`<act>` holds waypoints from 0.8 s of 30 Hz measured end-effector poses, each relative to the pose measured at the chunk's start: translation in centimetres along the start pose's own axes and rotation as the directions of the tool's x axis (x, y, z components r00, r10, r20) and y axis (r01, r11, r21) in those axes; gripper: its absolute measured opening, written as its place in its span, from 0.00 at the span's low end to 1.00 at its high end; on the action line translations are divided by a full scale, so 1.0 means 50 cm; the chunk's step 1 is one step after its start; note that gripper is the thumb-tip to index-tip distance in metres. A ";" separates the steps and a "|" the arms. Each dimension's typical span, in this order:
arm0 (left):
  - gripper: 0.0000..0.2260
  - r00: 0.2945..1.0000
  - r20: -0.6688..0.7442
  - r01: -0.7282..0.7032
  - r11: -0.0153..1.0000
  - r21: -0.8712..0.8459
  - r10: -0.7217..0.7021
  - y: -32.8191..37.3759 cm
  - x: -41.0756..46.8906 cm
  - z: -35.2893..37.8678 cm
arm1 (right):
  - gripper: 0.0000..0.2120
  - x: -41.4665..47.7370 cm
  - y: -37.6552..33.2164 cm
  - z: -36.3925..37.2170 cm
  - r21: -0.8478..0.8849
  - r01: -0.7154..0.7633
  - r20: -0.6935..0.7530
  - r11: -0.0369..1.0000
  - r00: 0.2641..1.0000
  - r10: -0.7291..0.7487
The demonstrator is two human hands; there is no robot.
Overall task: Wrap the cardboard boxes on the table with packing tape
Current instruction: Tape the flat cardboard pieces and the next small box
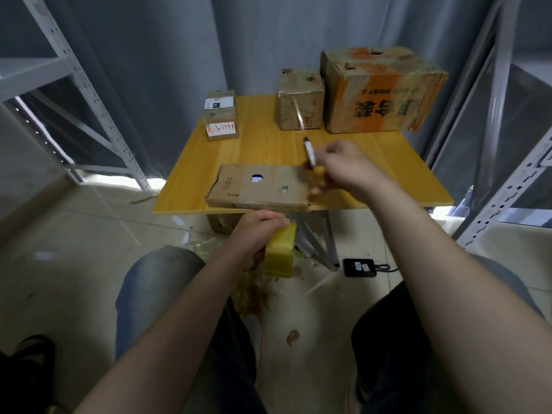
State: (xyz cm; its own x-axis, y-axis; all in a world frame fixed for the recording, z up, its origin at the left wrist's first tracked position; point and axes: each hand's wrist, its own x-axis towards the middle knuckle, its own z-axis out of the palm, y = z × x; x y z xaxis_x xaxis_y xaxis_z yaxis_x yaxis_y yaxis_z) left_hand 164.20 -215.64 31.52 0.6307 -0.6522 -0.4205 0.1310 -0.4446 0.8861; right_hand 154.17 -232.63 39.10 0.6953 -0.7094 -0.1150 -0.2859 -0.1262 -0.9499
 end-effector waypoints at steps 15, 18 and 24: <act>0.05 0.999 -0.030 0.027 0.998 0.064 -0.025 -0.017 0.011 0.009 | 0.09 0.083 0.028 0.194 0.132 0.182 0.172 0.974 0.964 -0.204; 0.06 0.998 -0.007 0.056 0.993 0.103 -0.056 -0.019 0.012 0.009 | 0.05 0.088 0.033 0.197 0.131 0.213 0.172 0.968 0.957 -0.234; 0.08 0.999 0.010 -0.042 0.980 0.194 0.041 -0.035 0.007 0.011 | 0.05 0.090 0.039 0.203 0.112 0.235 0.150 0.966 0.957 -0.250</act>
State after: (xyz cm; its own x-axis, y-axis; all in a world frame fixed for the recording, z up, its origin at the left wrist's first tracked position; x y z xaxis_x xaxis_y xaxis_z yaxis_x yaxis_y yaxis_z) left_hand 163.78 -215.44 29.70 0.6278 -0.6759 -0.3860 -0.0463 -0.5274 0.8483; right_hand 163.46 -229.02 33.79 0.8353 -0.5433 0.0839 -0.0389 -0.2105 -0.9768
